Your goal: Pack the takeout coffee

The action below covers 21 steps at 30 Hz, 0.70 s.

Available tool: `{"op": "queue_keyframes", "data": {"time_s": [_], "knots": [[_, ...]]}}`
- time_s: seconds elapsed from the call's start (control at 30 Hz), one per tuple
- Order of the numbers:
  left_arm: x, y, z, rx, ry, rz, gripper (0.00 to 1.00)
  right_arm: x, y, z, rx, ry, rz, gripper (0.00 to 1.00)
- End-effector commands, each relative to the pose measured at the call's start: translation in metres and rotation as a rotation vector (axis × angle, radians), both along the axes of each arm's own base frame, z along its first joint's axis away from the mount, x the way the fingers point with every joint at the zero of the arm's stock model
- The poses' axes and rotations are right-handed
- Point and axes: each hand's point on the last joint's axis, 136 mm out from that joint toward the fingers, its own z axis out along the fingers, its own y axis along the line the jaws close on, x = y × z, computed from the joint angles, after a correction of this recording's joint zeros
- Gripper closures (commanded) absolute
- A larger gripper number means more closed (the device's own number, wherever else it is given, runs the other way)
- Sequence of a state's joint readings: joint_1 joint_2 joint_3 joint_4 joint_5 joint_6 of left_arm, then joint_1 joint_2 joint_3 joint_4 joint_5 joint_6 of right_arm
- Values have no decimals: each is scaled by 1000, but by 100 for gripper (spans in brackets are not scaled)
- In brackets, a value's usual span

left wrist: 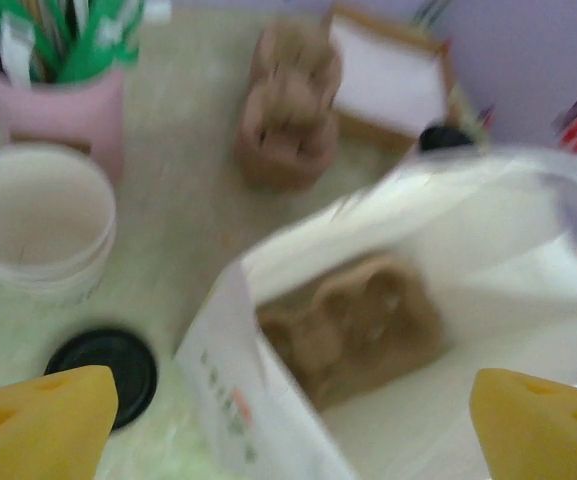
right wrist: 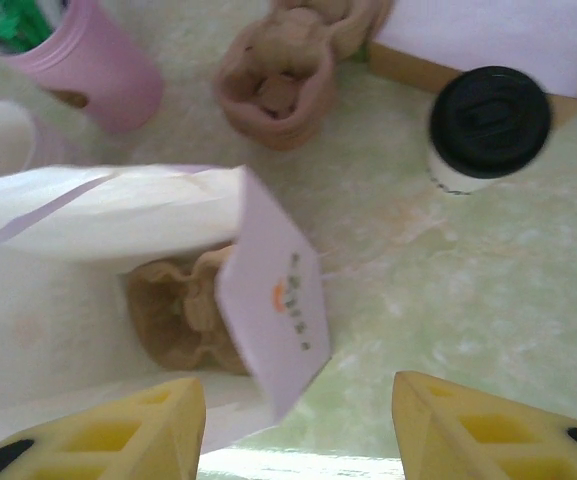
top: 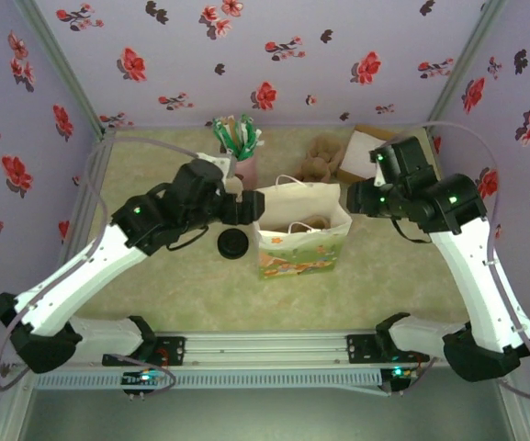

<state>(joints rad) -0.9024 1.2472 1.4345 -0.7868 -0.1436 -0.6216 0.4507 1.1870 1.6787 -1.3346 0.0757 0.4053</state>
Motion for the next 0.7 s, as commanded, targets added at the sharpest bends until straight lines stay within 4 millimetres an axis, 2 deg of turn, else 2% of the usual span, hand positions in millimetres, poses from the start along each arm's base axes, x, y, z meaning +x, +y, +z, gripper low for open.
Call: {"op": "queue_keyframes", "data": {"time_s": [0.0, 0.17, 0.3, 0.43, 0.6, 0.67], "knots": [[-24, 22, -25, 110, 159, -20, 11, -2, -24, -11, -39, 28, -49, 48], [-26, 15, -38, 120, 233, -32, 16, 3, -34, -18, -28, 28, -95, 47], [-19, 9, -43, 134, 252, -27, 19, 6, -35, -24, -45, 37, -101, 47], [-8, 3, -36, 124, 235, -17, 21, 8, -45, -26, -99, 26, -126, 47], [5, 1, -32, 111, 226, 11, 21, 11, -43, -34, -87, 37, -123, 47], [9, 0, -25, 77, 211, 25, 21, 11, -43, -35, -84, 39, -122, 47]]}}
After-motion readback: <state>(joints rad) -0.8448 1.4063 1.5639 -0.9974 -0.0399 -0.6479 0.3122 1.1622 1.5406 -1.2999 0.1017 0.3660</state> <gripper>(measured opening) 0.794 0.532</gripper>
